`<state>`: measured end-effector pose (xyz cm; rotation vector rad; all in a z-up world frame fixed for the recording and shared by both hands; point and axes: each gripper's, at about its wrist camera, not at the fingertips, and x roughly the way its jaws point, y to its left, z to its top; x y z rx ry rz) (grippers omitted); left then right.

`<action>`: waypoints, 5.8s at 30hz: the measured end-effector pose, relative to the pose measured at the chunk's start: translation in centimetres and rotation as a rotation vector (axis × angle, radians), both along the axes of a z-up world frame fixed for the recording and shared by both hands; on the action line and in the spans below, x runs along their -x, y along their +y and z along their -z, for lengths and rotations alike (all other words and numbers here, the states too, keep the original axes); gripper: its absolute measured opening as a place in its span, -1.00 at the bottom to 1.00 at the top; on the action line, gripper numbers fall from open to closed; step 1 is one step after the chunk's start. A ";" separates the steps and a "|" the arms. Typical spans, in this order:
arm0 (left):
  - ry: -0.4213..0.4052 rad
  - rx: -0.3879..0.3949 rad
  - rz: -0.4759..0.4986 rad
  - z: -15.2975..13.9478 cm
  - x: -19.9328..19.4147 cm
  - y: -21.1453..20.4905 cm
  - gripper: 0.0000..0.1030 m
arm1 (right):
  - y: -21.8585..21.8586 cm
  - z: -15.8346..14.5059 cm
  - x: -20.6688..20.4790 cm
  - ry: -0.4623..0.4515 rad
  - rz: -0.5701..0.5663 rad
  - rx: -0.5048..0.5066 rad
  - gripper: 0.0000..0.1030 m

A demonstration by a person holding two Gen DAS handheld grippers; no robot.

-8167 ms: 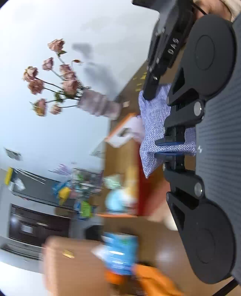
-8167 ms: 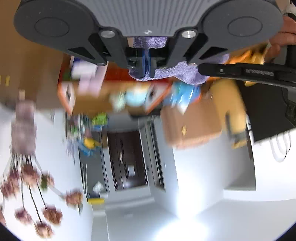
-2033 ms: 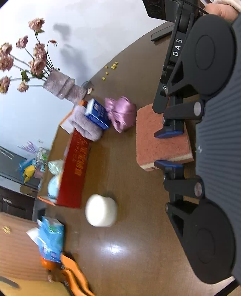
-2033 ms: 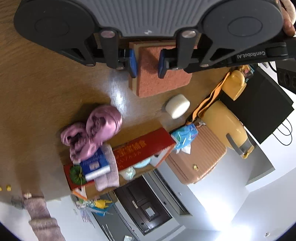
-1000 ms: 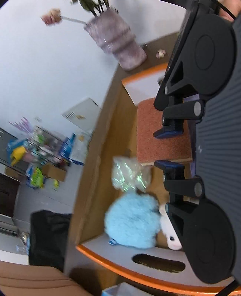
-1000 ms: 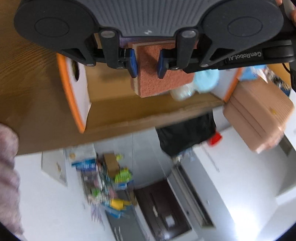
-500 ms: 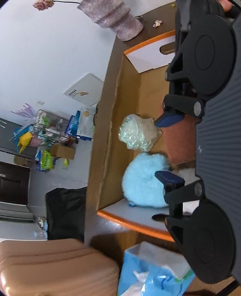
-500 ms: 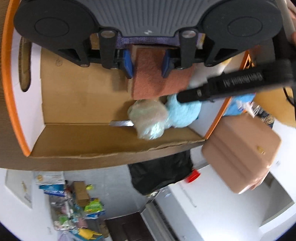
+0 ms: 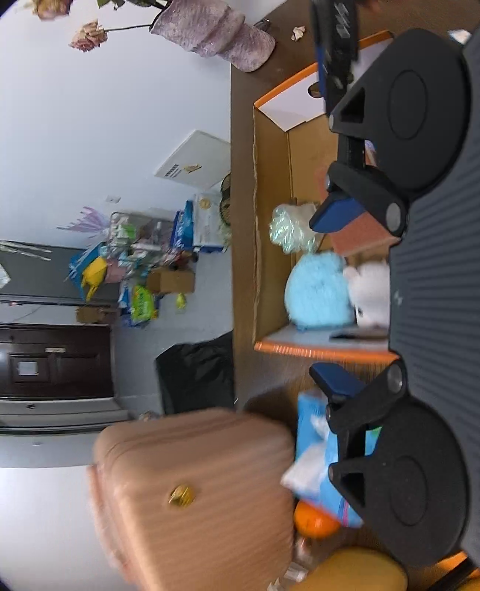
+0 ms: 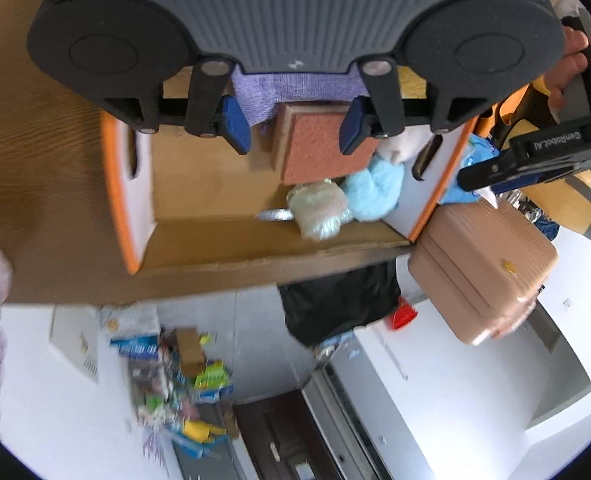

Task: Organize soft objects

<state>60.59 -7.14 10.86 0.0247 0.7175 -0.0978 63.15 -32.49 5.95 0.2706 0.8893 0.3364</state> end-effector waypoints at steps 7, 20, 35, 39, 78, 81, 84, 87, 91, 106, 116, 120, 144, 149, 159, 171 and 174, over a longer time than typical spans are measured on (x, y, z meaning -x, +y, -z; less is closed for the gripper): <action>-0.155 -0.062 -0.020 -3.8 6.1 1.4 0.83 | -1.1 -6.7 7.1 -0.191 0.059 0.106 0.39; -0.394 -0.040 -0.037 -4.7 16.8 1.3 1.00 | -0.5 -9.0 19.2 -0.526 0.240 0.281 0.74; -0.399 -0.038 -0.035 3.5 40.1 5.8 1.00 | 2.9 -2.2 42.8 -0.683 0.191 0.192 1.00; -0.411 -0.087 -0.074 6.3 45.0 7.4 1.00 | 4.1 1.3 49.2 -0.698 0.192 0.181 1.00; -0.216 -0.027 0.172 7.6 34.5 -4.3 1.00 | -2.7 4.3 40.7 -0.446 0.276 0.110 0.65; -0.174 0.007 0.232 8.1 31.0 -6.7 1.00 | -3.7 4.0 36.5 -0.409 0.246 0.101 0.53; -0.097 0.051 0.275 9.2 27.6 -8.9 1.00 | -4.5 3.5 32.7 -0.399 0.214 0.079 0.50; -0.078 0.081 0.329 10.1 25.4 -10.5 0.90 | -5.1 3.8 28.7 -0.363 0.183 0.041 0.44; -0.048 0.112 0.400 11.2 23.7 -11.3 0.44 | -5.0 5.4 24.4 -0.297 0.148 -0.003 0.26; 0.113 0.354 0.402 12.1 25.1 -2.8 -0.44 | -2.6 8.7 29.3 -0.177 0.119 -0.174 -0.70; 0.079 0.313 0.267 11.2 28.4 2.9 -0.29 | 2.0 7.3 34.5 -0.261 0.040 -0.107 -0.68; 0.055 0.324 0.229 10.9 28.3 4.4 -0.15 | 2.5 6.4 33.7 -0.311 0.018 -0.067 -0.25; 0.004 0.325 0.238 11.1 29.6 4.4 -0.01 | 4.7 7.5 30.3 -0.288 -0.023 -0.085 -0.26; 0.019 0.330 0.220 11.5 29.0 4.8 -0.01 | 4.7 7.8 28.9 -0.252 -0.015 -0.155 -0.26; 0.022 0.344 0.225 11.8 29.5 5.2 -0.58 | 6.4 9.4 29.3 -0.176 -0.026 -0.217 -0.67; -0.089 0.328 0.376 6.6 30.4 1.3 -0.70 | 3.2 3.6 34.3 -0.350 0.067 -0.153 -0.73; -0.179 0.291 0.418 2.1 28.6 -0.5 -0.70 | 2.0 -0.4 33.6 -0.435 0.066 -0.117 -0.73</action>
